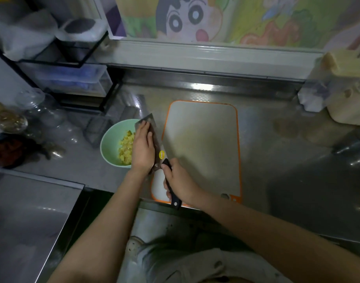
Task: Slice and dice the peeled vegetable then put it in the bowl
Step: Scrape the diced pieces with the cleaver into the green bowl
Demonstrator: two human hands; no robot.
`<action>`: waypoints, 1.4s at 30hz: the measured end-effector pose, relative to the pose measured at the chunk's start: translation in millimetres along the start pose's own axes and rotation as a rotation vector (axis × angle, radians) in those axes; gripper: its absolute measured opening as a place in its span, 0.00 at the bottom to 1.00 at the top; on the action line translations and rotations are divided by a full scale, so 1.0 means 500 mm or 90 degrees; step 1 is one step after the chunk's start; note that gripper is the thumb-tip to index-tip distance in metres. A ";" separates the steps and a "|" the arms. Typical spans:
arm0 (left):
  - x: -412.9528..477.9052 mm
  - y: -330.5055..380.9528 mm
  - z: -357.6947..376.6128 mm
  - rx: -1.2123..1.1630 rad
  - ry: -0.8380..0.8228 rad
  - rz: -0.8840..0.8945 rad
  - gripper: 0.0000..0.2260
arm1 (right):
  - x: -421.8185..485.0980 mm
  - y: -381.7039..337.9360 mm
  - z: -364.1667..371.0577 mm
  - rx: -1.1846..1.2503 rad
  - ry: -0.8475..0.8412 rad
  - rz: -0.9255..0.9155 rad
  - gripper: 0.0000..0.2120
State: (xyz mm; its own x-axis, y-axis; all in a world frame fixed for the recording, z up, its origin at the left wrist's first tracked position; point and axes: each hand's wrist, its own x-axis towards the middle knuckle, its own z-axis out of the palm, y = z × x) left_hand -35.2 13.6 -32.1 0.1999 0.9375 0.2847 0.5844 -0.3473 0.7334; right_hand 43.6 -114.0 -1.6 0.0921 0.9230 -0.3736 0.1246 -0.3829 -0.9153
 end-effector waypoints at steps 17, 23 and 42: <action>-0.005 -0.053 -0.076 0.067 0.021 -0.041 0.19 | 0.091 -0.090 -0.011 -0.026 0.065 0.014 0.09; -0.027 -0.040 -0.067 0.131 -0.192 0.143 0.25 | 0.086 -0.078 -0.016 -0.074 0.053 -0.008 0.11; -0.013 -0.033 -0.069 0.270 -0.264 -0.083 0.24 | 0.028 -0.054 -0.078 -0.062 -0.014 -0.017 0.08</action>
State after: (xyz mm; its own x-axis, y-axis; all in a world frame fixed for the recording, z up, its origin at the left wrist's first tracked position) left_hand -73.4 12.6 -24.7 0.3453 0.9311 -0.1172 0.8702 -0.2709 0.4114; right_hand 79.8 -92.2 23.7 0.0663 0.9334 -0.3527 0.2226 -0.3584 -0.9066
